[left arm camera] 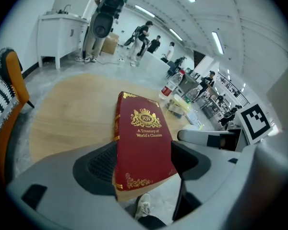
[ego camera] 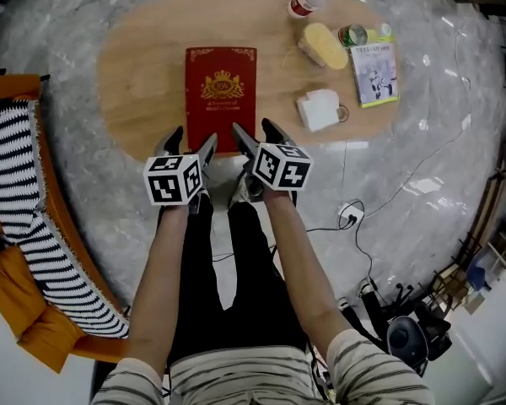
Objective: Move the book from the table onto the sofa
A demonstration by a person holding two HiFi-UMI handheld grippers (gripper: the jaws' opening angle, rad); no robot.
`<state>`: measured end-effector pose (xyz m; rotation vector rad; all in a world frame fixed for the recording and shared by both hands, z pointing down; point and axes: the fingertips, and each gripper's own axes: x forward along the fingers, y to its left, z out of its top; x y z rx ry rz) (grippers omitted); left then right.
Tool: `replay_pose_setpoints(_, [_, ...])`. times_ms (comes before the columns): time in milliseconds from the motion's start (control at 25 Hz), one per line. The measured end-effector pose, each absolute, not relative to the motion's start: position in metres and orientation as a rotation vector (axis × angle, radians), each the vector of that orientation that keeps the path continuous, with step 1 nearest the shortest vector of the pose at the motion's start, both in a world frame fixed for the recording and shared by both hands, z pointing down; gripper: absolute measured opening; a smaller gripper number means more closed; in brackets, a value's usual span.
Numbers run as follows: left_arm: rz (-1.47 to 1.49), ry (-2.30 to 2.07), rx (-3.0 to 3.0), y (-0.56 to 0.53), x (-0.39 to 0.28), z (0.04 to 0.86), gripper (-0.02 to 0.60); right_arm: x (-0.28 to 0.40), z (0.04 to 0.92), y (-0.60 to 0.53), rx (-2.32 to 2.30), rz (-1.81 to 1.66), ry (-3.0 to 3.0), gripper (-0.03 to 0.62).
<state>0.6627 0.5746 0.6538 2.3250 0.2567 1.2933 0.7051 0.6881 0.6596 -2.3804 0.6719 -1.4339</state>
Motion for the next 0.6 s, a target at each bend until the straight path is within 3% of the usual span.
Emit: replay_pose_setpoints(600, [1.403, 0.281, 2.215, 0.58, 0.675, 0.715, 0.351, 0.715, 0.715, 0.68, -2.297, -1.556, 0.693, 0.356])
